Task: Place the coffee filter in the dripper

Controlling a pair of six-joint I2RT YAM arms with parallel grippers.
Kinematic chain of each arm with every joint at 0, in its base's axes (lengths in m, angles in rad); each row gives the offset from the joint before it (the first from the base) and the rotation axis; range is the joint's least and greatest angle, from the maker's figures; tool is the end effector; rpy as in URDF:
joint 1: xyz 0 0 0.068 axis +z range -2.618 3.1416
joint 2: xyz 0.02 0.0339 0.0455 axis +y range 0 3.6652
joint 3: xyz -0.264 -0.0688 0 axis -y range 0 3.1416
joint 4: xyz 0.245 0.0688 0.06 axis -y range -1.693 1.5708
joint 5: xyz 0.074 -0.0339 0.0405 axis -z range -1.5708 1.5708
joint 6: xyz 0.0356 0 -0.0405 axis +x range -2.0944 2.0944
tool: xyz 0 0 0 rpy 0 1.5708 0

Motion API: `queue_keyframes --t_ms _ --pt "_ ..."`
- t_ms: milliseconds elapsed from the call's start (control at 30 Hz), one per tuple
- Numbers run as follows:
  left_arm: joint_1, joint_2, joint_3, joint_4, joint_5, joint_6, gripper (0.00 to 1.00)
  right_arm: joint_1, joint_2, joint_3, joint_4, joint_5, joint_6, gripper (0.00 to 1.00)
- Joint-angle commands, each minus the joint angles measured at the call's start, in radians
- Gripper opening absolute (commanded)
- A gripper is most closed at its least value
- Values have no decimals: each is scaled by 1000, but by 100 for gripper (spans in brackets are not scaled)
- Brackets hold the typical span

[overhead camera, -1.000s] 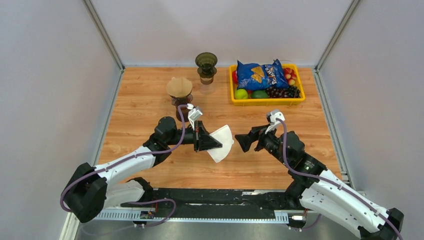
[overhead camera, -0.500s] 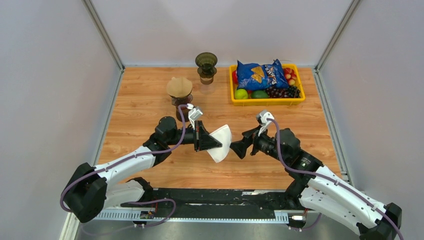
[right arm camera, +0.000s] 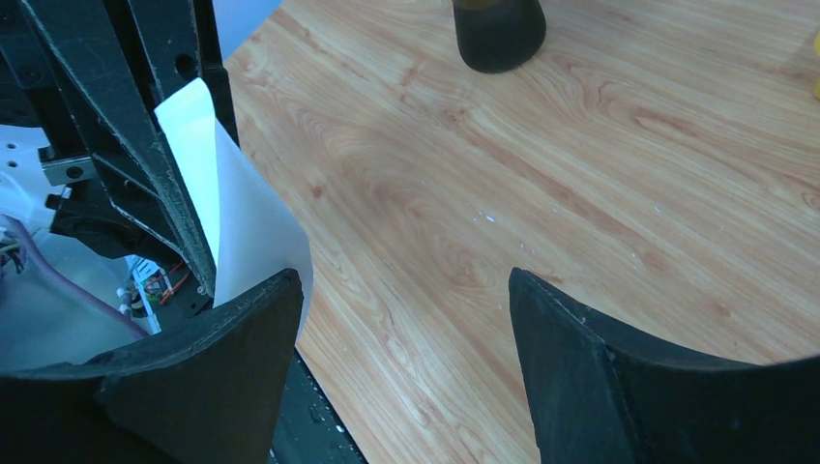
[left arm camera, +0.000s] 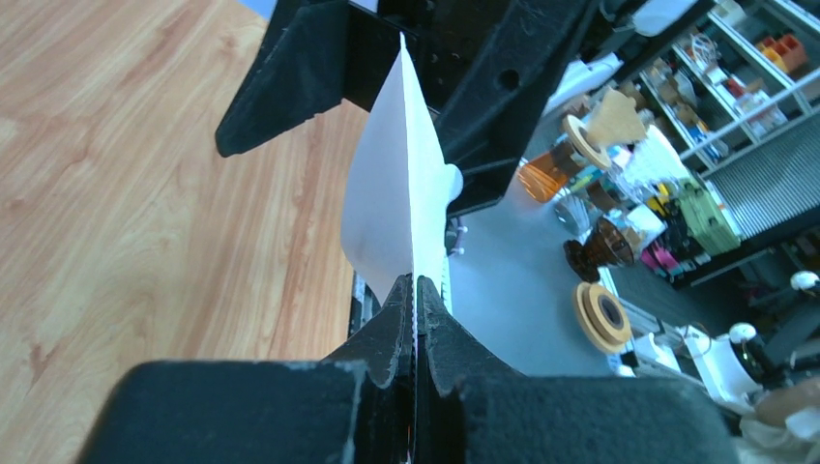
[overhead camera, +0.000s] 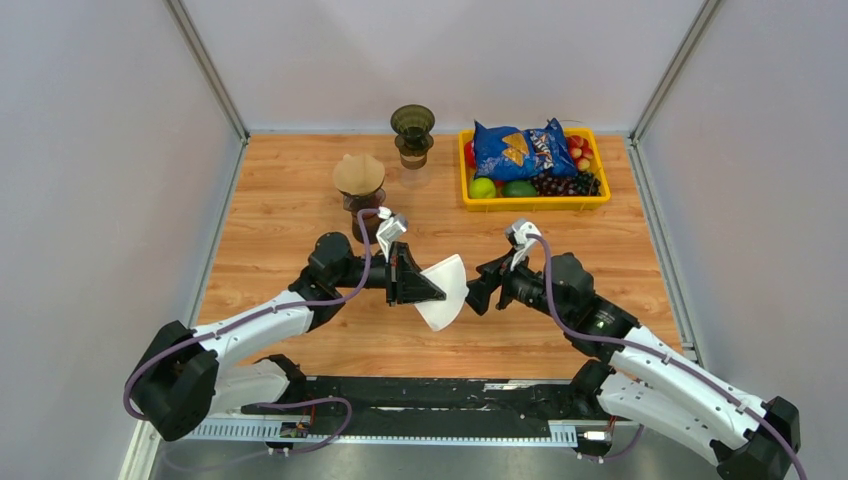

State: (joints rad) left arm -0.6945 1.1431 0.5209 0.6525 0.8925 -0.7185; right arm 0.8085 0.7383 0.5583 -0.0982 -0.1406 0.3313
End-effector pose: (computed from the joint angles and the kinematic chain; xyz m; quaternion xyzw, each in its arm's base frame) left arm 0.1673 -0.1754 0.2626 0.3022 0.6318 -0.6489 0.2974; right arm 0.1218 0.1348 0.2763 -0.2293 0.7638 0.3713 0.4755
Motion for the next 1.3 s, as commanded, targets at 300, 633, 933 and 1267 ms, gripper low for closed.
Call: queue_keyframes --t_ms 300,633,933,1267 --pt "-49 -10 16 159 165 12 0 2 -69 -2 180 -227 6 68" --pt "-56 4 38 113 163 37 0 2 -51 -7 226 -303 0 55" --pt "-63 4 39 111 161 37 0 2 -4 0 227 -307 0 40" --pt "-63 8 39 105 140 31 0 1 -6 -1 230 -344 3 8"
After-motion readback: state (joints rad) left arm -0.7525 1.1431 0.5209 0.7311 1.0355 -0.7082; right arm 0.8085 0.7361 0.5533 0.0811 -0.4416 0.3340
